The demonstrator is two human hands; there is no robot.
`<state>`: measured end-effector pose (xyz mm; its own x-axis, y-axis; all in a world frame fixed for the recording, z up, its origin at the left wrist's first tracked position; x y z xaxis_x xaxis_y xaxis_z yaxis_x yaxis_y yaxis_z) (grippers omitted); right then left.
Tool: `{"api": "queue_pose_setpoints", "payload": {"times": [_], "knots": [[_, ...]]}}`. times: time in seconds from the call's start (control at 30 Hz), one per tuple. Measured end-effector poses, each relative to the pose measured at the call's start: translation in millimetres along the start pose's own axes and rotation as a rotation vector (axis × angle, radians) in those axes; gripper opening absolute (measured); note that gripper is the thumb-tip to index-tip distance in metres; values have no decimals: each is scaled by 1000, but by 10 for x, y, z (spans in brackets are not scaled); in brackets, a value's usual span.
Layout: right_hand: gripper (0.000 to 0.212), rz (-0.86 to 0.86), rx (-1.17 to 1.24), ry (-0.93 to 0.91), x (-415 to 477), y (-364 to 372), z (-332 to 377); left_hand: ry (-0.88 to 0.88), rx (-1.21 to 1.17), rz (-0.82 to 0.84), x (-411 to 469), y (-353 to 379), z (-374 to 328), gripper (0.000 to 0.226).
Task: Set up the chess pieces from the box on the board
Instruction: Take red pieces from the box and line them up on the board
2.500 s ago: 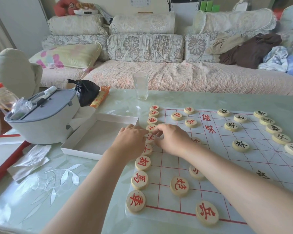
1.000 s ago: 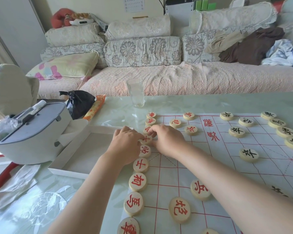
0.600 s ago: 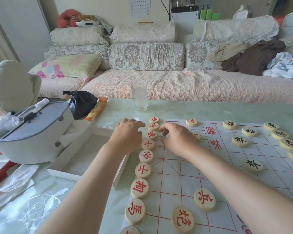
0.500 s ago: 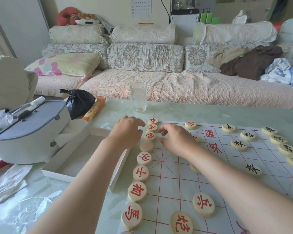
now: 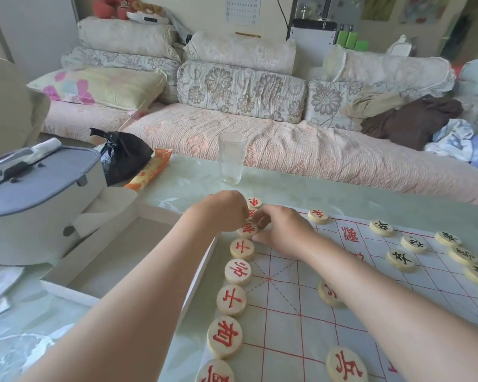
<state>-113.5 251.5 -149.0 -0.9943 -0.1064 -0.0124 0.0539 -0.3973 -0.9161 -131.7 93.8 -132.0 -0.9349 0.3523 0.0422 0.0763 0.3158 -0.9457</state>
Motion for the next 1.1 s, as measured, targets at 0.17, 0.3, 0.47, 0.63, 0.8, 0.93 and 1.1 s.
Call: {"api": "queue_pose_setpoints", "payload": {"times": [0.17, 0.3, 0.47, 0.63, 0.8, 0.93, 1.1], "knots": [[35, -119, 175, -41, -10, 21, -1, -1, -103, -67, 19, -49, -49, 25], [33, -257, 326, -94, 8, -35, 33, -16, -384, -201, 42, -165, -71, 18], [29, -115, 747, 112, -6, -187, 178, -169, -963, -330, 23, -267, -173, 12], [18, -94, 941, 148, 5, -329, 198, -124, -873, -310, -34, -369, -233, 10], [32, -146, 859, 118, 61, -325, 174, -134, -833, -262, -61, -382, -192, 3], [50, -197, 608, 61, 49, -297, 170, -178, -811, -245, -80, -350, -119, 10], [47, -235, 429, 11, 22, -281, 222, -122, -795, -210, -166, -337, -98, 29]]}}
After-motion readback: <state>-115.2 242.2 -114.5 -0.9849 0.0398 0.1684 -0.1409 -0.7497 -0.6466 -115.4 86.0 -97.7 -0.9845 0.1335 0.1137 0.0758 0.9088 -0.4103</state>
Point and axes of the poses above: each hand's wrist, its own x-axis towards the middle knuckle, its own y-axis out of the palm, z = x × y, the point moved 1 cm from there along x, towards the middle knuckle, and after that the axes turned 11 degrees about y, right-handed, at the moved point
